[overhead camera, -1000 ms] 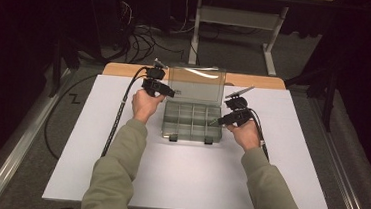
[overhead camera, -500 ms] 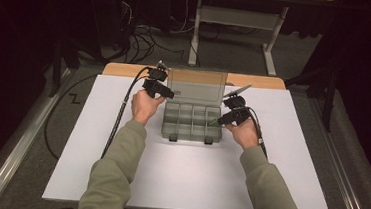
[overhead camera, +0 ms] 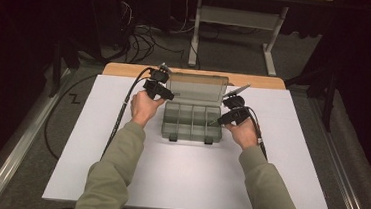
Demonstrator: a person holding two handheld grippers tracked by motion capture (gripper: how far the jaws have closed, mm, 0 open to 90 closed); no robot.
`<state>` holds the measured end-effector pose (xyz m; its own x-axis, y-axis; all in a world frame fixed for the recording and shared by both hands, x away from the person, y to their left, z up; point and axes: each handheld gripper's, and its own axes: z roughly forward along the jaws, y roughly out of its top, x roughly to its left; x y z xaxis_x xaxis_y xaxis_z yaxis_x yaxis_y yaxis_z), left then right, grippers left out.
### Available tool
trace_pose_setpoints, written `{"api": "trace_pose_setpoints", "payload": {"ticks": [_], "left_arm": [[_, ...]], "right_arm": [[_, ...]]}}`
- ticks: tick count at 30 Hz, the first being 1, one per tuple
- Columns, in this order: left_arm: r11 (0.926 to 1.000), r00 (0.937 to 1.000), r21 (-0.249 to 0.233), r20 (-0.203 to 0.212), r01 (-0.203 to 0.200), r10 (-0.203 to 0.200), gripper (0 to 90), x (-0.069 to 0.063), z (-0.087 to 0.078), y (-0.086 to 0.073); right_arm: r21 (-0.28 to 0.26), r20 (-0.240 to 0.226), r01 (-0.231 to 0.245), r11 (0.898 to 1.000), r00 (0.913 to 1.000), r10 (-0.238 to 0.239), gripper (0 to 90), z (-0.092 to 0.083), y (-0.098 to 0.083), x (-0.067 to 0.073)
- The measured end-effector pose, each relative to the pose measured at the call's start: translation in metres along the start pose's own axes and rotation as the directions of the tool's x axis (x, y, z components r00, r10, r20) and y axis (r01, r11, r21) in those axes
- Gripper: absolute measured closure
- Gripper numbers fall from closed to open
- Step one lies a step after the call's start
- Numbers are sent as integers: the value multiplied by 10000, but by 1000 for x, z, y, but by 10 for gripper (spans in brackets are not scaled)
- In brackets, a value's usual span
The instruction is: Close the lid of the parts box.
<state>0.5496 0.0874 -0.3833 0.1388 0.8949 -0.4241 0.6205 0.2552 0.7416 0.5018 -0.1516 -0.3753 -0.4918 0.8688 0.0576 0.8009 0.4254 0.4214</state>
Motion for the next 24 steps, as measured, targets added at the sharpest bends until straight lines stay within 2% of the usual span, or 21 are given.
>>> {"api": "trace_pose_setpoints", "payload": {"ticks": [5,9,21,24], "left_arm": [[9999,10000,-96,6,-42,42,641,0,-2,-2],[9999,9999,-62,73,121,-121,646,4,-2,-5],[9985,9985,-84,112,535,-534,658,6,-4,-5],[9986,9986,-153,145,501,-499,663,5,-6,-4]], "right_arm": [[-10,29,-3,10000,10000,3,788,0,0,0],[-38,57,-43,10000,10000,43,788,0,-1,1],[-38,-3,-44,10000,10000,44,787,0,-1,0],[-26,53,-23,10000,10000,23,787,0,-1,1]]}}
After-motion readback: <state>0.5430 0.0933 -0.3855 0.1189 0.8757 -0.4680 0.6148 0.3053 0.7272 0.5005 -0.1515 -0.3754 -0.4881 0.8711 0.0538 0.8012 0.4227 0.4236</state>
